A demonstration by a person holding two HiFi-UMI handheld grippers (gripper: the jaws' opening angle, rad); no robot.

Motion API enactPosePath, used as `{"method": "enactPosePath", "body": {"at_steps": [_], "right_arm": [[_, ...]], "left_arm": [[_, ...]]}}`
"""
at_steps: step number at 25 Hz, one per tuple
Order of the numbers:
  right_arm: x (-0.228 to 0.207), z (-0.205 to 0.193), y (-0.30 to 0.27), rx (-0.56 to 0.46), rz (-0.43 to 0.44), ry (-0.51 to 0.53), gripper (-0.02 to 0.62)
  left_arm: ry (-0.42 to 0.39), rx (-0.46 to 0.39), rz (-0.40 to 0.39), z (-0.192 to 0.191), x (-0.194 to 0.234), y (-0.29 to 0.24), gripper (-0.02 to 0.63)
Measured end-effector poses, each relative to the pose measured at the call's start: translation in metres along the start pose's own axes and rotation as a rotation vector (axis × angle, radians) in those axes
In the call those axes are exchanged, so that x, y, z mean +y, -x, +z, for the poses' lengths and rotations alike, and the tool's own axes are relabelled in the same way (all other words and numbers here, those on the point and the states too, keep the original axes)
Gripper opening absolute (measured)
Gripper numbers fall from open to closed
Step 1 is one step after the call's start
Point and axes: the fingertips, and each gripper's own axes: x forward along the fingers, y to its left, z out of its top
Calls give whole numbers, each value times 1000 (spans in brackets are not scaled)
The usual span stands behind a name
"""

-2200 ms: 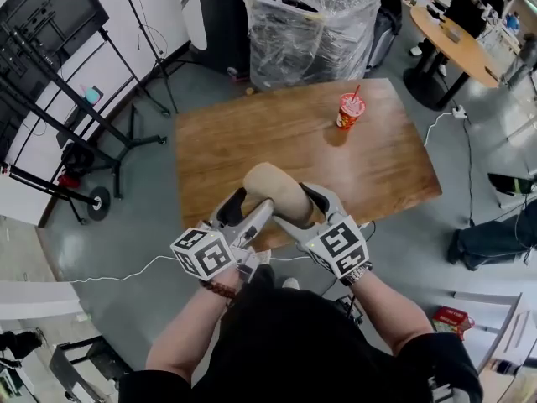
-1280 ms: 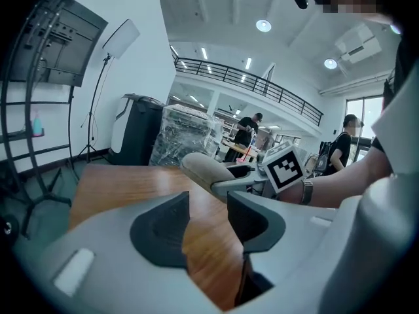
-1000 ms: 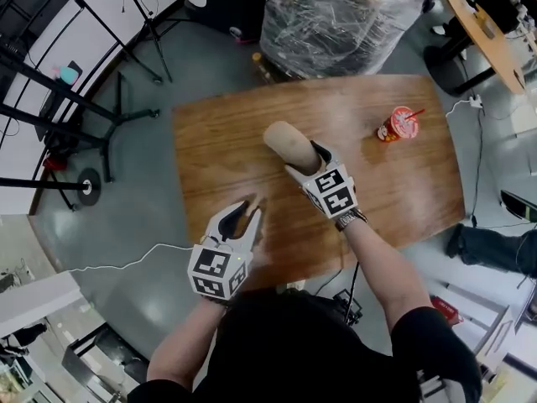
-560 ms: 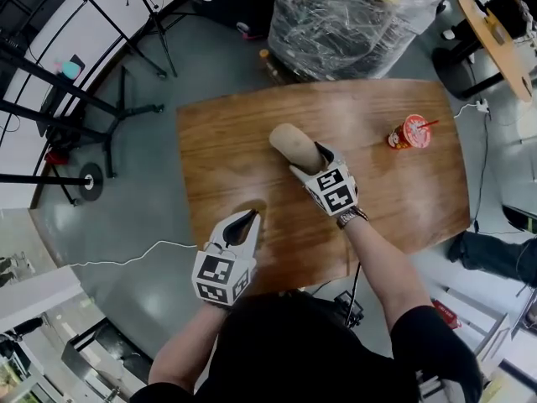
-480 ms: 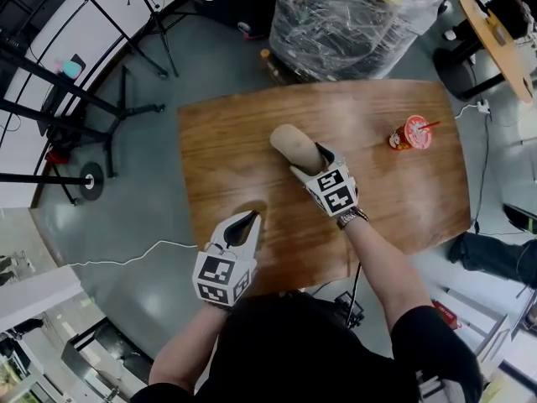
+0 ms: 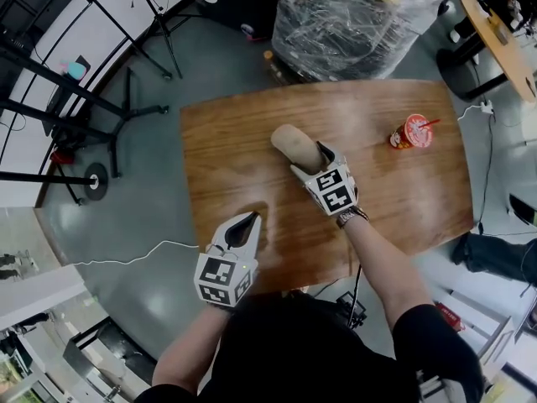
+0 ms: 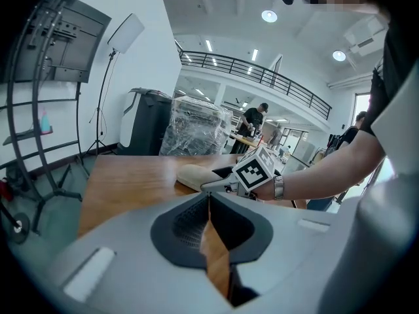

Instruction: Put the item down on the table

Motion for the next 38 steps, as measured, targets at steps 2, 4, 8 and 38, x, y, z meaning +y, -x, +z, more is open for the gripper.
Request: {"method": "enactPosePath", "body": {"at_steps": [2, 4, 8, 38], "right_arm": [[1, 3, 5, -10, -2, -4, 359], [2, 6, 13, -26, -6, -3, 359], [9, 20, 37, -74, -15, -2, 358], [145, 22, 324, -412, -67, 1, -8]], "left_arm": [[-3, -4, 3, -1, -3, 1, 23], [-6, -8, 4, -1, -6, 3, 23], [-17, -29, 4, 5, -15, 7, 23], [-149, -276, 2, 10, -166, 131, 23]]}}
